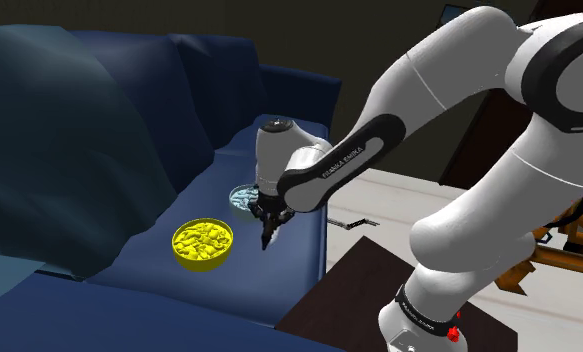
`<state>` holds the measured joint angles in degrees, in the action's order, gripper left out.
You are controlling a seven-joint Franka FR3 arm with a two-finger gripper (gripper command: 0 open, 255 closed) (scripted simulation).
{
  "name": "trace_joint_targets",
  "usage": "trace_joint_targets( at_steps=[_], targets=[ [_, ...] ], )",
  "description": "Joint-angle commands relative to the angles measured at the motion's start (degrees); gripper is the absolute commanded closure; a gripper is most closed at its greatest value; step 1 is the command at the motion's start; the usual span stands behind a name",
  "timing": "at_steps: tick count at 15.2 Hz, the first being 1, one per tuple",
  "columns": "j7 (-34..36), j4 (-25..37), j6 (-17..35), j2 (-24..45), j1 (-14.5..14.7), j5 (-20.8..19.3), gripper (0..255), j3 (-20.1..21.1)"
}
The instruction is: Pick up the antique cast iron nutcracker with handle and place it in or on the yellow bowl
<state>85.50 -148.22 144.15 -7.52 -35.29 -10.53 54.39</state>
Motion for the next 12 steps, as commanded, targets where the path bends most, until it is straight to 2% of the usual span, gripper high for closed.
trace_joint_targets(
  at_steps=[1, 7, 10, 12],
  targets=[
    [-2.8, 0.3, -1.5, -2.3, 1.4, 3.5, 255, -1.1],
    [-7.9, 1.5, -6.2, -7.4, 4.7, 9.4, 255, -4.2],
    [0.4, 8.2, -8.1, 0.5, 0.8, 1.3, 255, 1.4],
    [7.1, 13.1, -10.4, 7.3, -0.7, -6.1, 255, 4.4]
  ],
)
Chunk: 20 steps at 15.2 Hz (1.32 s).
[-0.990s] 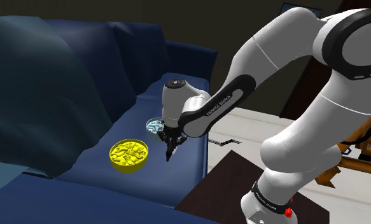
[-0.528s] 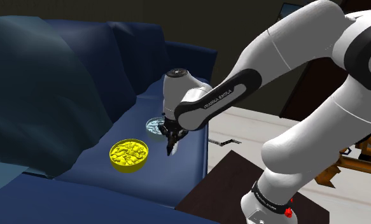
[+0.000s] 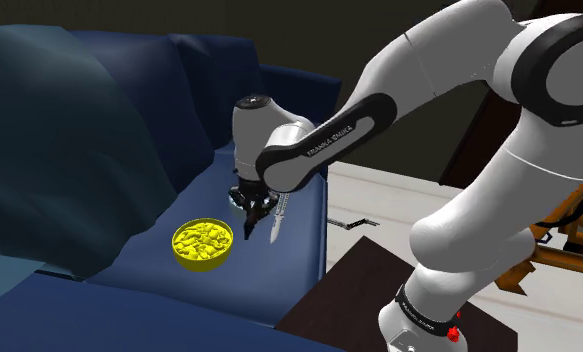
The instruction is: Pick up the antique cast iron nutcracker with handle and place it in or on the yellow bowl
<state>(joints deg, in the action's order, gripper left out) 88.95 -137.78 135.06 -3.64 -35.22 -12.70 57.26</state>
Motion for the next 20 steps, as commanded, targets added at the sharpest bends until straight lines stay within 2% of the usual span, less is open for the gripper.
trace_joint_targets(
  at_steps=[1, 3, 5, 10, 20],
  targets=[
    [7.1, 5.3, -2.9, 7.1, -0.5, -8.0, 255, 2.3],
    [12.8, 10.7, -6.5, 14.2, 2.5, -14.8, 255, 1.5],
    [16.6, 16.2, -9.9, 20.1, 7.0, -19.4, 255, -0.7],
    [21.4, 30.9, -17.8, 32.2, 18.5, -26.2, 255, -5.9],
    [24.9, 29.7, -13.5, 36.8, 21.1, -30.9, 255, -9.5]
  ],
)
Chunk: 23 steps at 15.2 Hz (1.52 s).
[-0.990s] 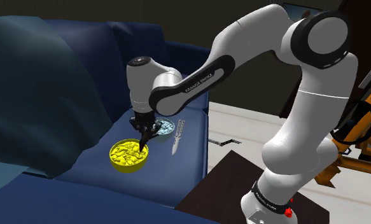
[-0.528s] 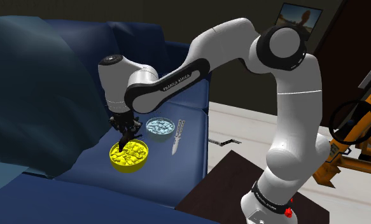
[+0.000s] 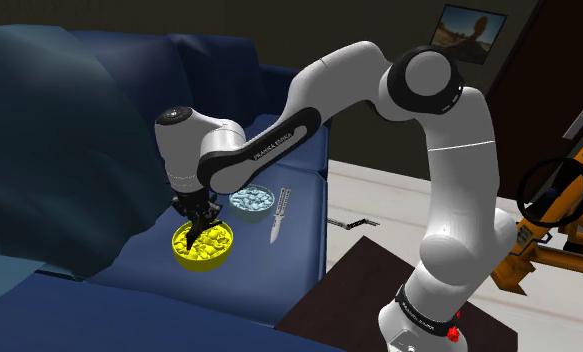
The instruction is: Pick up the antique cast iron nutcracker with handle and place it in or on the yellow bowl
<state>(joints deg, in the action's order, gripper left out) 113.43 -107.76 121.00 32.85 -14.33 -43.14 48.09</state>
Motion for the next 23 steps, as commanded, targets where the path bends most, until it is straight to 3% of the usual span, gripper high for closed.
trace_joint_targets(
  at_steps=[1, 11, 12, 17, 21, 23],
  targets=[
    [0.8, -0.4, 1.0, 0.8, 0.4, -1.0, 255, -0.7],
    [1.6, -0.5, 1.8, 1.9, 1.0, -2.0, 255, -1.5],
    [1.6, -0.5, 1.8, 1.9, 1.0, -2.0, 0, -1.4],
    [1.6, -0.5, 1.8, 1.9, 1.0, -2.0, 0, -1.5],
    [-0.8, 0.6, -2.4, -2.3, -0.4, 2.4, 0, 2.0],
    [-0.8, 0.6, -2.4, -2.3, -0.4, 2.4, 0, 2.0]
  ],
)
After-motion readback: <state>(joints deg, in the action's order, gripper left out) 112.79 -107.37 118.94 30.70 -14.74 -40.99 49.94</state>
